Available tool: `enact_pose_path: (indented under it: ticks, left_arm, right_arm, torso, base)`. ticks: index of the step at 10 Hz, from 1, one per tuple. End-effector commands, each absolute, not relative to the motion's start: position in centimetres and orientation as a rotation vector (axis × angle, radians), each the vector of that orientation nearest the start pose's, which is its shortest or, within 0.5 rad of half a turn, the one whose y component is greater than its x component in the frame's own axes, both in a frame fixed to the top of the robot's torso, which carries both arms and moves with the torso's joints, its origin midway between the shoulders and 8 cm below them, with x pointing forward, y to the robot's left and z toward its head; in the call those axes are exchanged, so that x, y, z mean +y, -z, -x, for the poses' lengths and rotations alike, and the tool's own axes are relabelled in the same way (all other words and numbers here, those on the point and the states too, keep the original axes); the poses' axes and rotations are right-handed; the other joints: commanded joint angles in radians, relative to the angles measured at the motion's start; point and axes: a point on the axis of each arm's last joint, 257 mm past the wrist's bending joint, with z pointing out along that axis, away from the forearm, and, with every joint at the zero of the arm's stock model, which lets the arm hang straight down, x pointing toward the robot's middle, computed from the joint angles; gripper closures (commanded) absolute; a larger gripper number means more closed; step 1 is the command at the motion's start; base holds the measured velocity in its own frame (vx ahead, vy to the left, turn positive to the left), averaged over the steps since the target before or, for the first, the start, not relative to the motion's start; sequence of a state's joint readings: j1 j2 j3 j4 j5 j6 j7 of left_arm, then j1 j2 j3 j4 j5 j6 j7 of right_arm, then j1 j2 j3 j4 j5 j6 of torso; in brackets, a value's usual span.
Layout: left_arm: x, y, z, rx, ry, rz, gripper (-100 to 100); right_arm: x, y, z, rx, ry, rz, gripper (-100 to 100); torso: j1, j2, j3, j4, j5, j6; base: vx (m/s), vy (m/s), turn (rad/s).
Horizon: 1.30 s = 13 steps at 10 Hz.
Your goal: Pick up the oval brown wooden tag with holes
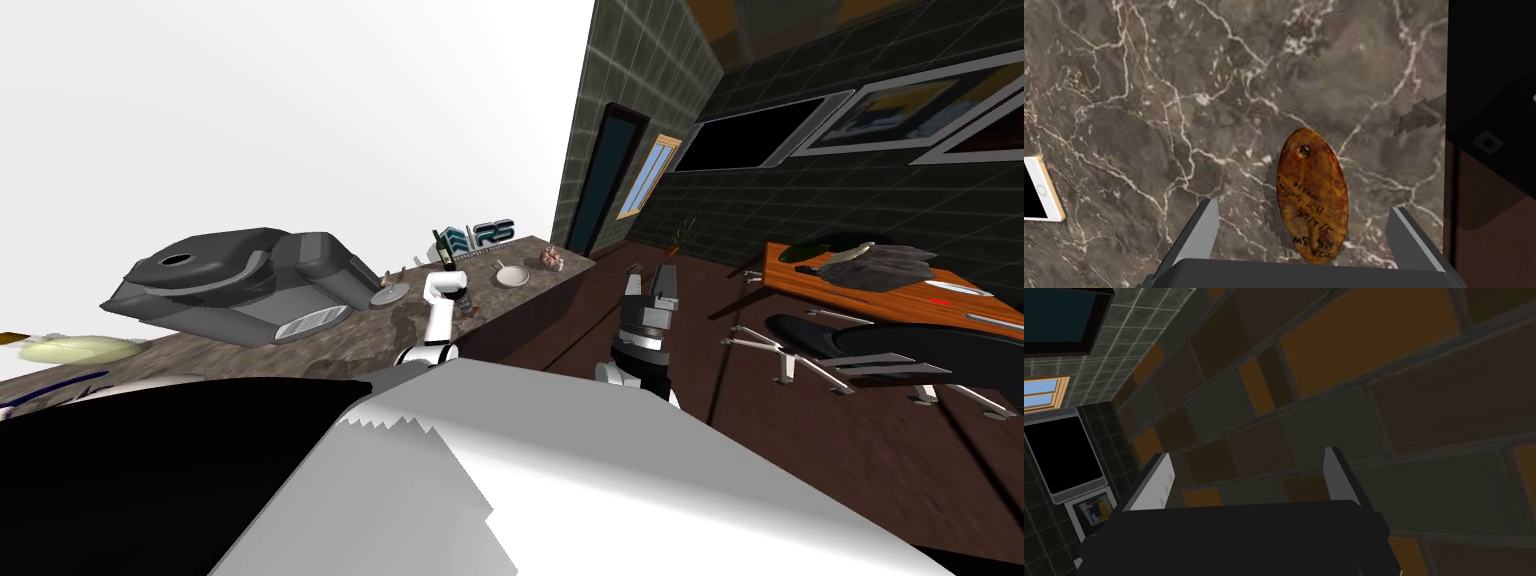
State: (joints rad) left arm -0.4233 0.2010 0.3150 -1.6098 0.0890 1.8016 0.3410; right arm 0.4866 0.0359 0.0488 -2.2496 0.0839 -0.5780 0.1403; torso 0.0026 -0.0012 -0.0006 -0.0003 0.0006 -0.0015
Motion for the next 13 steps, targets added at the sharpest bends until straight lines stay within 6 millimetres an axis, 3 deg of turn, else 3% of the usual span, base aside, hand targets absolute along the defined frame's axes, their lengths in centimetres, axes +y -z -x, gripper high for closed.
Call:
enact_pose_path:
  ticks: [1,3,4,5,9,10,13]
  left_arm:
    - [33.0,31.4,-43.0,1.483,0.238,2.604,-100]
    - [33.0,31.5,-42.9,1.484,0.236,2.606,-100]
    - [32.9,31.5,-42.9,1.484,0.232,2.609,0]
    - [33.0,32.4,-43.0,1.475,0.232,2.613,-100]
    - [33.1,33.6,-43.1,1.465,0.229,2.618,-100]
    - [33.1,33.6,-43.1,1.464,0.231,2.618,100]
    - [33.2,33.5,-43.2,1.462,0.233,2.617,100]
  right_arm:
    - [-25.3,-3.0,-34.1,0.622,-1.187,-0.535,0]
    - [-25.3,-3.0,-34.1,0.622,-1.187,-0.535,0]
    - [-25.3,-3.0,-34.1,0.622,-1.187,-0.535,0]
    - [-25.3,-3.0,-34.1,0.622,-1.187,-0.535,0]
    - [-25.3,-3.0,-34.1,0.622,-1.187,-0.535,0]
    - [-25.3,-3.0,-34.1,0.622,-1.187,-0.535,0]
    - [-25.3,-3.0,-34.1,0.622,-1.187,-0.535,0]
  torso:
    - [0.000,0.000,0.000,0.000,0.000,0.000]
    - [-0.001,0.000,0.000,0.000,0.000,0.000]
    - [-0.001,0.000,0.000,0.000,0.000,0.000]
    - [-0.002,0.001,0.000,0.000,0.000,0.000]
    - [-0.001,0.002,0.001,0.000,0.000,0.000]
    - [-0.002,0.001,0.001,0.000,0.000,0.000]
    - [-0.002,0.000,0.000,-0.001,0.000,0.000]
  base:
    - [0.016,0.030,-0.059]
    - [0.012,0.017,-0.021]
    - [0.000,0.000,0.000]
    - [-0.003,0.010,-0.061]
    - [-0.009,0.013,-0.030]
    - [0.000,0.000,0.000]
    - [0.000,0.000,0.000]
